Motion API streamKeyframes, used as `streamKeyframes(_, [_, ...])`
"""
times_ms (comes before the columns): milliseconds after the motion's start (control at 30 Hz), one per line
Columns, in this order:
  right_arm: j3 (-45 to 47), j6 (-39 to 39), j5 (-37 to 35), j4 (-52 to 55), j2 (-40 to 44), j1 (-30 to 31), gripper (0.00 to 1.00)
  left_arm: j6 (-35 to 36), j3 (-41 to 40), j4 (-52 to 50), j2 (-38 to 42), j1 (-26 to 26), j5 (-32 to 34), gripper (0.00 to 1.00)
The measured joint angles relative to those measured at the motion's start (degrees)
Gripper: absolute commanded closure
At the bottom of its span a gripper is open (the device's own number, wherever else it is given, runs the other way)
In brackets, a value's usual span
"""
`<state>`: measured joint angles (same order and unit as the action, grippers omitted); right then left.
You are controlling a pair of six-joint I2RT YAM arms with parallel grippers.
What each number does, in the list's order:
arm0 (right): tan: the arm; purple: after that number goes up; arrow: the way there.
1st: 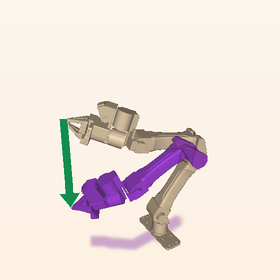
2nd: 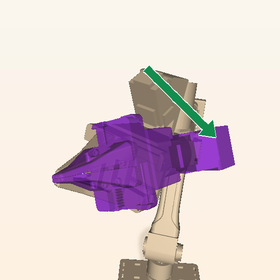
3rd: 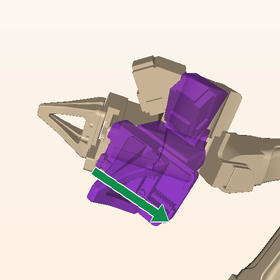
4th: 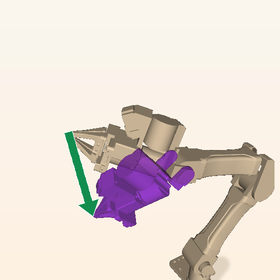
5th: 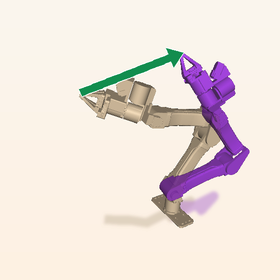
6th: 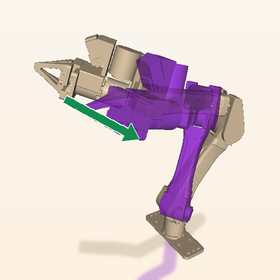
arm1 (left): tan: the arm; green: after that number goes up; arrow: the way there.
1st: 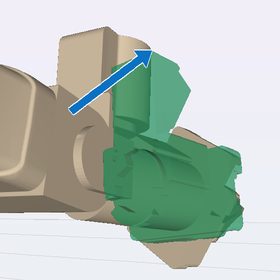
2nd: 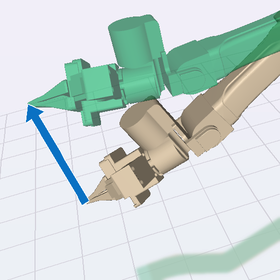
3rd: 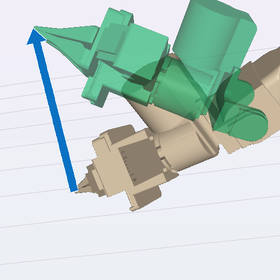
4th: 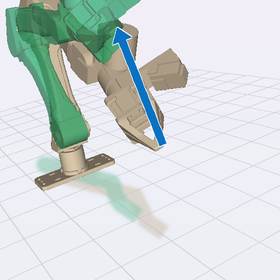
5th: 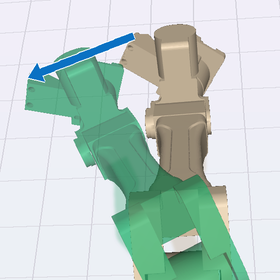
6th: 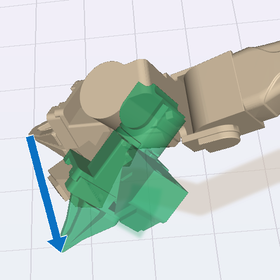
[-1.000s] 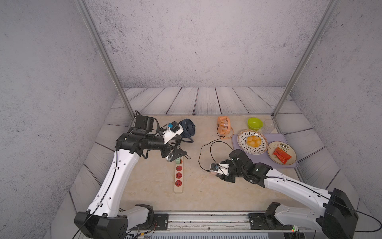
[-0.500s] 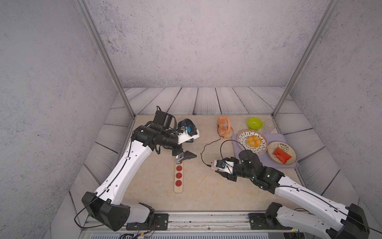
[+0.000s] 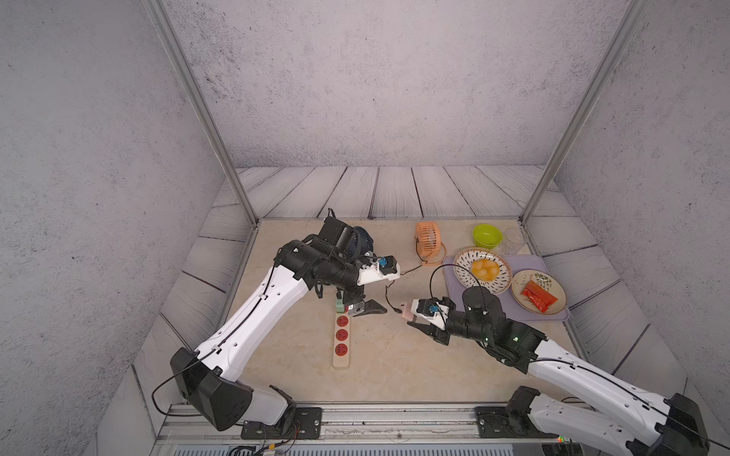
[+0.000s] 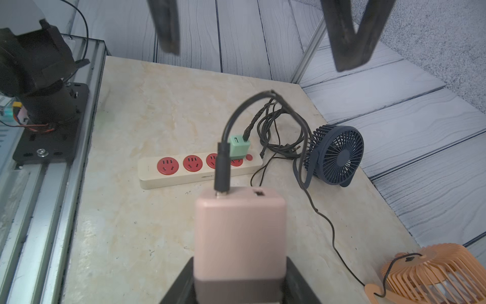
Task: Plug the desk fan into the power strip
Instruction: Pick up the plug from the center of the board.
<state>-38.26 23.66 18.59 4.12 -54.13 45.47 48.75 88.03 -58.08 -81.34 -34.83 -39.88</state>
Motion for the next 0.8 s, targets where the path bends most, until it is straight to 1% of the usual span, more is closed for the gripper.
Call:
streamKeyframes(100, [0.0, -1.0, 1.4, -1.5, -0.1, 0.0, 0.86, 0.0, 0.0, 0.0, -0.4, -0.9, 0.0, 0.0])
streamKeyframes(200, [0.0, -1.3, 2.6, -2.0, -0.5, 0.0, 0.9, 0.0, -0.1, 0.0, -0.5, -1.5, 0.0, 0.0])
streamKeyframes(367, [0.0, -2.2, 4.3, -2.5, -1.3, 0.0, 0.9, -0.1, -0.1, 0.0, -0.5, -2.2, 0.1, 0.01])
streamKeyframes(633, [-0.1, -2.9, 5.0, -3.7, -1.7, 0.0, 0.91, 0.2, -0.8, 0.7, -1.9, -3.0, 1.5, 0.02])
streamKeyframes(800, [-0.1, -4.2, 4.9, -4.9, -1.9, 0.0, 0.92, 1.0, -1.9, 1.3, -3.0, -4.2, 3.3, 0.05])
